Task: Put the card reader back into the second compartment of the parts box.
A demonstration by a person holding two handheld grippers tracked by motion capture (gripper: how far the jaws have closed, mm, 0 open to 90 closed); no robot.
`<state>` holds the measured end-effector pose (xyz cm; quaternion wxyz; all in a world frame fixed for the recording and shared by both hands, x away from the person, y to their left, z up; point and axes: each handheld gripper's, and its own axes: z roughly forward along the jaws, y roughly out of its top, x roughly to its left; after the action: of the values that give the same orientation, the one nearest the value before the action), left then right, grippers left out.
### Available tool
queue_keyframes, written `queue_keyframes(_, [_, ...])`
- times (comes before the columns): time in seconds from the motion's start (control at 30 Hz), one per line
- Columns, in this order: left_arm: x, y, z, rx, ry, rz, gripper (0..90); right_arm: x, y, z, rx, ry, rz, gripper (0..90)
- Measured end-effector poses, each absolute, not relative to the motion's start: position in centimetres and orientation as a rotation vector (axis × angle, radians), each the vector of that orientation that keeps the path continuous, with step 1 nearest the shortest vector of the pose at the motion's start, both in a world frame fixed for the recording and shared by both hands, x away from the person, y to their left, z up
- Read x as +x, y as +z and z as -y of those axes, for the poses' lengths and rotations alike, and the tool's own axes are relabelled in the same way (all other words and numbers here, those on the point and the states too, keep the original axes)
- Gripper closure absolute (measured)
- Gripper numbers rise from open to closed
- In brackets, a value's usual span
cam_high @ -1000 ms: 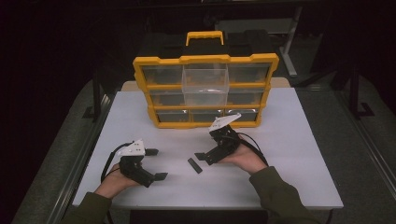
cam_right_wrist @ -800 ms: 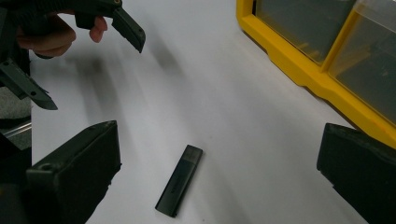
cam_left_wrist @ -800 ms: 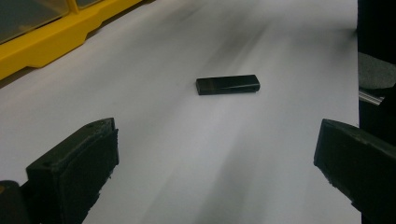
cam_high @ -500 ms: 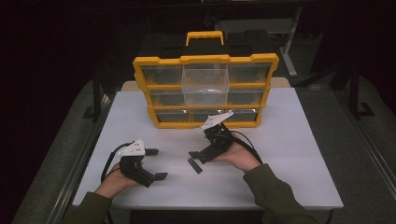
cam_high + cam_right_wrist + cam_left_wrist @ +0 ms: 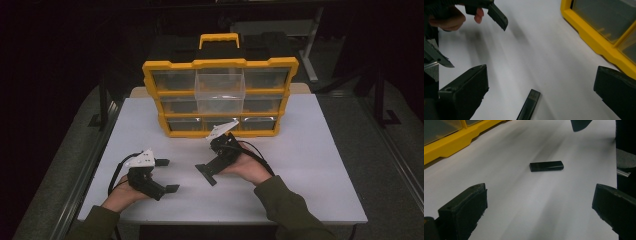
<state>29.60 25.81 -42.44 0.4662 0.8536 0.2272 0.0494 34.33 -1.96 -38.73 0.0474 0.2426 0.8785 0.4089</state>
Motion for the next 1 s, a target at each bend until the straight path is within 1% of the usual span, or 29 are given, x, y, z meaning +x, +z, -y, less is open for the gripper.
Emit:
queue_keyframes(0.3, [29.5,-42.5,-25.8,2.100,0.130,-0.553,0.0,34.2,-39.7,1.3,0.747,1.137,-2.723,0.0])
queue_keyframes(0.87, [29.5,-42.4,-25.8,2.091,0.142,-0.560,0.0,34.1,-40.7,1.1,0.751,1.055,-2.775,0.0])
queue_keyframes(1.0, [29.4,-42.4,-25.8,2.100,0.147,-0.555,0.0,34.1,-40.8,1.2,0.765,1.047,-2.777,1.1])
